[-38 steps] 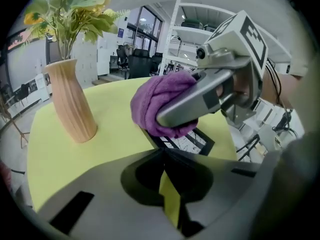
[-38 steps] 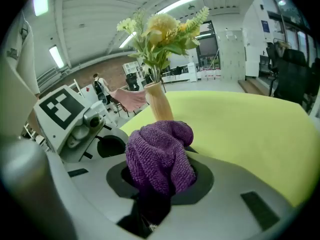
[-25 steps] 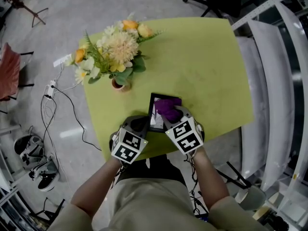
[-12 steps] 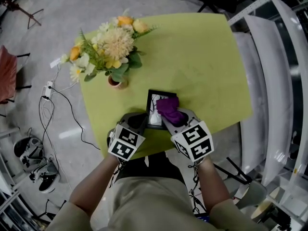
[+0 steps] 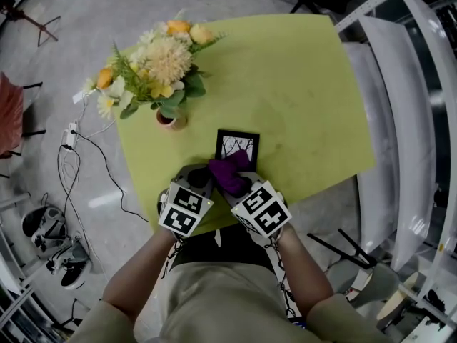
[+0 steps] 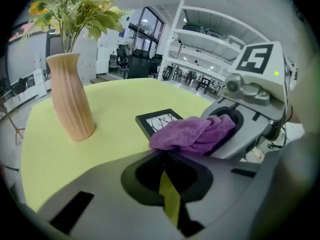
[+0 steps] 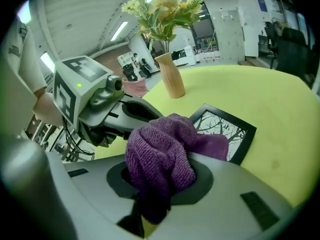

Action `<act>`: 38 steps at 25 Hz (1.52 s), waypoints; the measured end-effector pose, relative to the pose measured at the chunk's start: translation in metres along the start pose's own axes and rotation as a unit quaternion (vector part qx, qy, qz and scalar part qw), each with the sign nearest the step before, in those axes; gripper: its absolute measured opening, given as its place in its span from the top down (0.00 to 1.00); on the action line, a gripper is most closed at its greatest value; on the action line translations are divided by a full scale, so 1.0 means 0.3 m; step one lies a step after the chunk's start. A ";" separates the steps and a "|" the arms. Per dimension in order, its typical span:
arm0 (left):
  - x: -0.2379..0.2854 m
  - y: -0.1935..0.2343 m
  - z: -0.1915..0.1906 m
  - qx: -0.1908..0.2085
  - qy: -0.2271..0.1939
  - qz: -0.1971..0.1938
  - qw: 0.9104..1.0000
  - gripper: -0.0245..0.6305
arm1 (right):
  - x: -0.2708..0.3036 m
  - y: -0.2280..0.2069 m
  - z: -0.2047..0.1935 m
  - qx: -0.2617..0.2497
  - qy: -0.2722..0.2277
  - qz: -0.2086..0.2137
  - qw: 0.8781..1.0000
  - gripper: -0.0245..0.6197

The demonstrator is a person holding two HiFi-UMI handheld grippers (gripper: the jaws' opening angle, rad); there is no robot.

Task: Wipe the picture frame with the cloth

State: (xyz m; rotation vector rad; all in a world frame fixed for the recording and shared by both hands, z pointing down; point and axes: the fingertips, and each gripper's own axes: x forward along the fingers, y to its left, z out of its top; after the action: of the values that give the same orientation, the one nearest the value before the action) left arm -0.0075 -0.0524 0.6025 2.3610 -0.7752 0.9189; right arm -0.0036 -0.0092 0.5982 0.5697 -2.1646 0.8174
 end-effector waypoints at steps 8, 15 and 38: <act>0.001 0.000 -0.007 0.024 0.014 -0.001 1.000 0.95 | -0.117 -0.090 -0.127 0.012 0.031 -0.078 0.996 0.80; -0.005 -0.002 -0.016 0.005 0.029 0.009 1.000 0.95 | -0.263 -0.155 -0.153 0.038 -0.001 -0.152 0.988 0.81; -0.700 -0.146 0.687 0.069 -0.222 0.042 0.972 0.95 | -1.125 0.044 0.496 -0.011 -0.371 -0.235 0.898 0.81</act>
State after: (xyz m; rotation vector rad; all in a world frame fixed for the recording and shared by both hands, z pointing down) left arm -0.0162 -0.0783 0.3061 2.7183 -1.0136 0.4887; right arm 0.1279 -0.0576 0.2569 1.5163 -2.5071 0.3172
